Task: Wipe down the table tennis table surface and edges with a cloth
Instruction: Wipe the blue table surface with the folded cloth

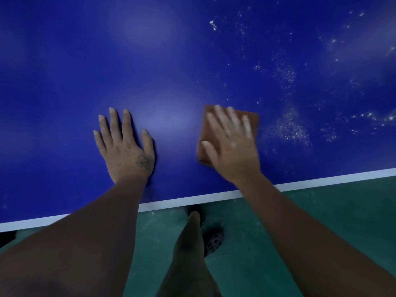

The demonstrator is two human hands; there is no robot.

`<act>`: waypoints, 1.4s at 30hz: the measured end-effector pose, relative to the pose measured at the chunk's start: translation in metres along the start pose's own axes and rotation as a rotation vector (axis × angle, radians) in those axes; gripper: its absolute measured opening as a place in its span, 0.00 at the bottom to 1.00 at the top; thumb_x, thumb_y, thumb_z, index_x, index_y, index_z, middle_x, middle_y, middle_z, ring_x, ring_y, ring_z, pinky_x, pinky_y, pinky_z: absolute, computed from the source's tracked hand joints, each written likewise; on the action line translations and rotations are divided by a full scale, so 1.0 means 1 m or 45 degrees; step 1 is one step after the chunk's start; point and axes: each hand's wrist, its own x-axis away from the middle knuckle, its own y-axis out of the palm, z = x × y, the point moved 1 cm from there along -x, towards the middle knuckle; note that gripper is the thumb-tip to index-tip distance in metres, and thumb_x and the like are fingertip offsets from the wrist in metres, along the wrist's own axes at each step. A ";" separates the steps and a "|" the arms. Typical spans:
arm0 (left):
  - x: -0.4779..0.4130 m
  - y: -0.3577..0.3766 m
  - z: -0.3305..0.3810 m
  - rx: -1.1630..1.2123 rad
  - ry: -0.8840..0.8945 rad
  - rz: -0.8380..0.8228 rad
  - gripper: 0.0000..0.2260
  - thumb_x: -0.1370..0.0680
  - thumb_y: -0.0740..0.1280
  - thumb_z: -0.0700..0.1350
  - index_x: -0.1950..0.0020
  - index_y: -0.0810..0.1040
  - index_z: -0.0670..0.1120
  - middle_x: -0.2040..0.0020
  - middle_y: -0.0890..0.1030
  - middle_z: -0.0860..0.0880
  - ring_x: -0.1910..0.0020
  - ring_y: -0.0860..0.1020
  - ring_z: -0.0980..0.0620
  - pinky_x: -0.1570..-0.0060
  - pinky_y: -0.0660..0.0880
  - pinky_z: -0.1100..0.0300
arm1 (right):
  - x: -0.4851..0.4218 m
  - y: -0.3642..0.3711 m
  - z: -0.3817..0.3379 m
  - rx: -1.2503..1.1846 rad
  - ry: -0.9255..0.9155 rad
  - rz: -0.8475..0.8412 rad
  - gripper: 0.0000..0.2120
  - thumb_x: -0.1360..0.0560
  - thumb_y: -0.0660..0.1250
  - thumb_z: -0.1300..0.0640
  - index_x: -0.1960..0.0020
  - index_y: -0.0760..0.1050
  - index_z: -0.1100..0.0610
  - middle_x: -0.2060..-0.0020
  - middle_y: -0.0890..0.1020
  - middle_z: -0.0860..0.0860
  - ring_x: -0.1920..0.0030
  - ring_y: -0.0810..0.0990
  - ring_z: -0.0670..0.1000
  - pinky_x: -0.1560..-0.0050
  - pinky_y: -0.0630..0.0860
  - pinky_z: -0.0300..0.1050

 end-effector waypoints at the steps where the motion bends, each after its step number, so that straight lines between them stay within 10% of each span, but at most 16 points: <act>1: 0.000 -0.001 0.000 -0.005 -0.003 -0.011 0.31 0.13 0.55 0.59 0.12 0.60 0.49 0.11 0.56 0.46 0.11 0.50 0.41 0.13 0.45 0.39 | 0.006 -0.005 0.021 0.027 0.067 0.010 0.32 0.12 0.52 0.37 0.12 0.54 0.50 0.12 0.53 0.49 0.13 0.48 0.53 0.15 0.48 0.64; 9: 0.000 -0.003 0.000 -0.021 0.002 -0.025 0.32 0.14 0.53 0.60 0.11 0.59 0.49 0.10 0.55 0.46 0.11 0.49 0.41 0.13 0.45 0.40 | 0.001 -0.017 0.032 0.070 0.597 0.088 0.34 0.13 0.51 0.39 0.13 0.55 0.55 0.13 0.55 0.54 0.13 0.52 0.60 0.17 0.50 0.69; 17: 0.000 -0.004 0.000 0.022 -0.001 -0.045 0.32 0.13 0.53 0.61 0.11 0.59 0.49 0.10 0.54 0.46 0.11 0.48 0.42 0.13 0.44 0.39 | -0.008 0.011 -0.059 -0.009 -0.149 0.003 0.32 0.13 0.54 0.39 0.13 0.57 0.52 0.13 0.56 0.50 0.13 0.50 0.55 0.15 0.50 0.65; 26: 0.000 -0.003 -0.001 0.007 0.008 -0.046 0.32 0.13 0.54 0.60 0.11 0.58 0.48 0.10 0.53 0.46 0.11 0.48 0.41 0.14 0.46 0.37 | -0.014 -0.014 0.043 0.150 0.270 0.012 0.33 0.12 0.50 0.39 0.13 0.55 0.56 0.13 0.55 0.54 0.13 0.50 0.58 0.16 0.50 0.69; 33: 0.000 0.000 -0.004 0.003 0.020 -0.042 0.32 0.13 0.54 0.60 0.11 0.57 0.48 0.10 0.53 0.46 0.11 0.47 0.41 0.14 0.46 0.37 | -0.094 0.003 -0.048 0.027 -0.268 -0.072 0.33 0.13 0.53 0.38 0.13 0.55 0.52 0.13 0.53 0.50 0.13 0.48 0.55 0.15 0.47 0.65; 42: -0.002 -0.003 -0.004 0.018 -0.003 -0.091 0.32 0.13 0.54 0.60 0.11 0.58 0.48 0.10 0.52 0.47 0.11 0.46 0.42 0.13 0.45 0.38 | -0.090 -0.013 0.010 0.078 -0.289 -0.123 0.31 0.11 0.51 0.40 0.12 0.54 0.52 0.13 0.53 0.48 0.13 0.49 0.53 0.15 0.50 0.65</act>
